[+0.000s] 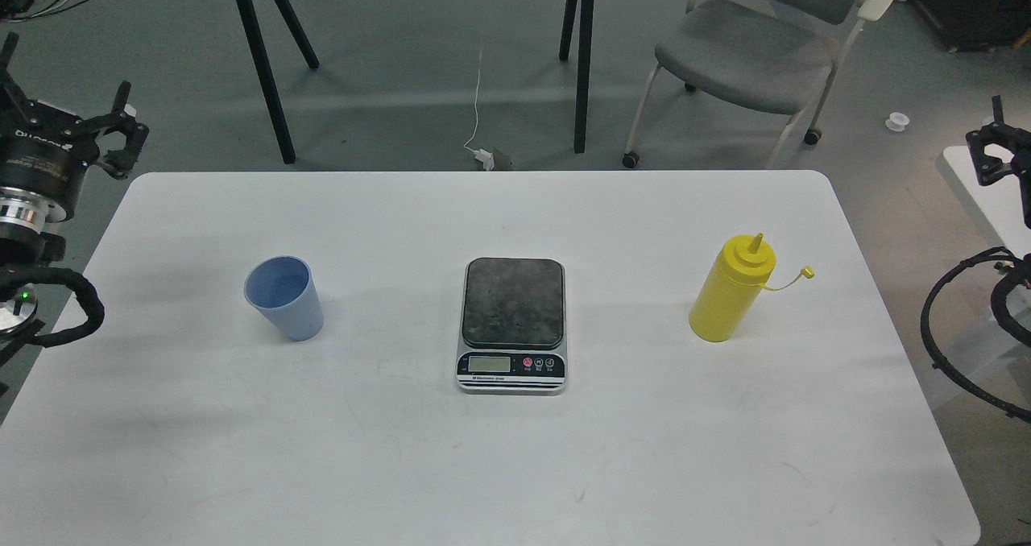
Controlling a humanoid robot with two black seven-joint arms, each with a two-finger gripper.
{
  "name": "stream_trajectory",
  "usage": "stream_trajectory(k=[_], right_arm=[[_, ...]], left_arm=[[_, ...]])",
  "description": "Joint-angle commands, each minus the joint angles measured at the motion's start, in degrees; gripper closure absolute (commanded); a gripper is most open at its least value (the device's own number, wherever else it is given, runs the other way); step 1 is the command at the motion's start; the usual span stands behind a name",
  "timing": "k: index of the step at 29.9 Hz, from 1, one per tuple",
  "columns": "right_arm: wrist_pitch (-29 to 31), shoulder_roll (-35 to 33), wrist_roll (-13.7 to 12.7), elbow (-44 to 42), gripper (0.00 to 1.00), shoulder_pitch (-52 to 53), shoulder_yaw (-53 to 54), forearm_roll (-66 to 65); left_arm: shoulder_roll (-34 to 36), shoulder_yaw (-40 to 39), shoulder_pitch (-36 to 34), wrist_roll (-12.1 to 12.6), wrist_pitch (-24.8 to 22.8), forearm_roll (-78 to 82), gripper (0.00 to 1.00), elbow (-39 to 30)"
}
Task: Pour seasoning into cup on scale with both arms
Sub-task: 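Move the left gripper toward the light blue cup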
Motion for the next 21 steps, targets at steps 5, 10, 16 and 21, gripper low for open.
stream_trajectory(k=[5, 10, 16, 21], right_arm=[[0.0, 0.0, 0.0, 0.2, 0.00, -0.8, 0.4, 0.0], [0.0, -0.3, 0.0, 0.1, 0.00, -1.2, 0.4, 0.0], [0.0, -0.5, 0.0, 0.2, 0.00, -1.9, 0.4, 0.0], [0.0, -0.6, 0.0, 0.2, 0.00, -2.2, 0.4, 0.0]], left_arm=[[0.0, 0.3, -0.1, -1.7, 1.1, 0.1, 0.00, -0.7], [1.4, 1.4, -0.3, -0.9, 1.1, 7.0, 0.00, -1.3], [7.1, 1.4, -1.0, -0.8, 4.4, 38.1, 0.01, -9.2], [7.7, 1.3, -2.3, -0.9, 8.7, 64.5, 0.01, -10.9]])
